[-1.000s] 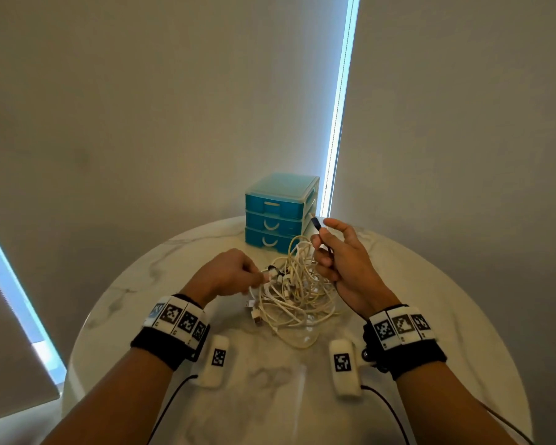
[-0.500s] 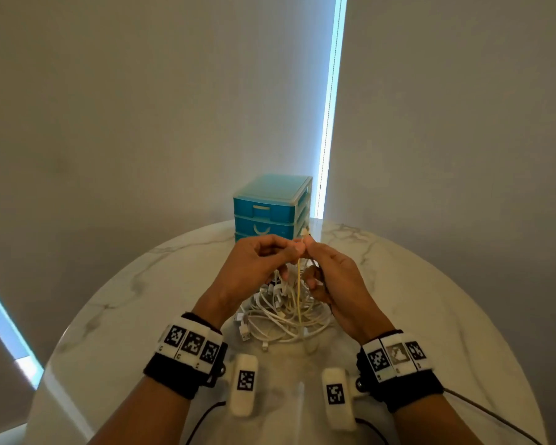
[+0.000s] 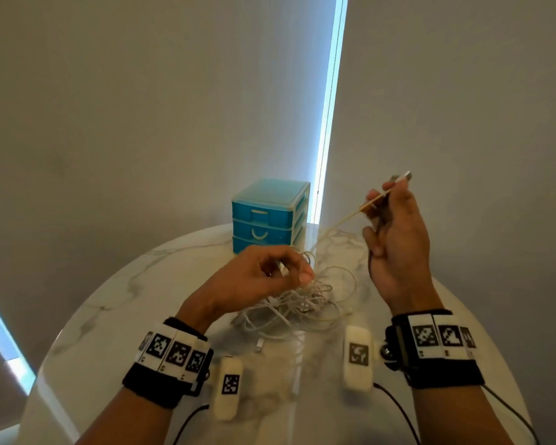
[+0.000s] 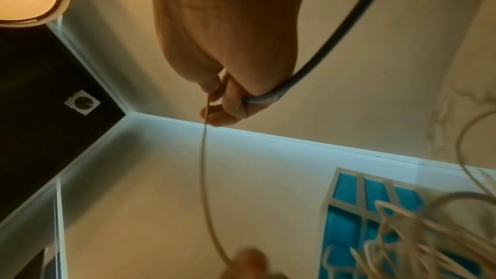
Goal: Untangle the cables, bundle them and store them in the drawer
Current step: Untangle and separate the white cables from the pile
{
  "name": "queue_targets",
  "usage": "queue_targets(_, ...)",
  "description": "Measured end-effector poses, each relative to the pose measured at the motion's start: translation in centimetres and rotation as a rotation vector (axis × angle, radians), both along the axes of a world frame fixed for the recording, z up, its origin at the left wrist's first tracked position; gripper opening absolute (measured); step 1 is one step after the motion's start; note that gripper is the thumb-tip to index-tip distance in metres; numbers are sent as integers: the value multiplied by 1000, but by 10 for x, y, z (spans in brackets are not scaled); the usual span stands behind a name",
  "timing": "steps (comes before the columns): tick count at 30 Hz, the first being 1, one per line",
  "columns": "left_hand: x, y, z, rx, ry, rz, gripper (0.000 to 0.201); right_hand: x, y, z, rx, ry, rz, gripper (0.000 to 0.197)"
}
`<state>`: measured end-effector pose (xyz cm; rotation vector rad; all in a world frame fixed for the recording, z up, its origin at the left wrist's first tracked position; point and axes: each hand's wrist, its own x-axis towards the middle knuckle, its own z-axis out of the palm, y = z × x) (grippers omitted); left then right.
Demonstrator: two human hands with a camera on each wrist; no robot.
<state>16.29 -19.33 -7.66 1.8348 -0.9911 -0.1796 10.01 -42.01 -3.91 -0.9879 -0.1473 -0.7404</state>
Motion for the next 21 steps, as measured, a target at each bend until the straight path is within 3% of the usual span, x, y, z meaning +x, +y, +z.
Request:
queue_targets(4, 14, 6, 5, -361, 31, 222, 14, 4, 10, -24, 7, 132, 120, 29)
queue_targets(8, 17, -1, 18, -446, -63, 273, 18, 11, 32, -35, -5, 218, 218, 37)
queue_targets(12, 13, -2, 38, -379, -244, 268, 33, 11, 41, -44, -216, 281, 252, 33)
queue_targets(16, 10, 8, 47, -247, -366, 248, 23, 6, 38, -51, -413, 334, 326, 34)
queue_targets(21, 4, 9, 56, -209, -415, 204, 20, 7, 39, -57, -272, 334, 582, 54)
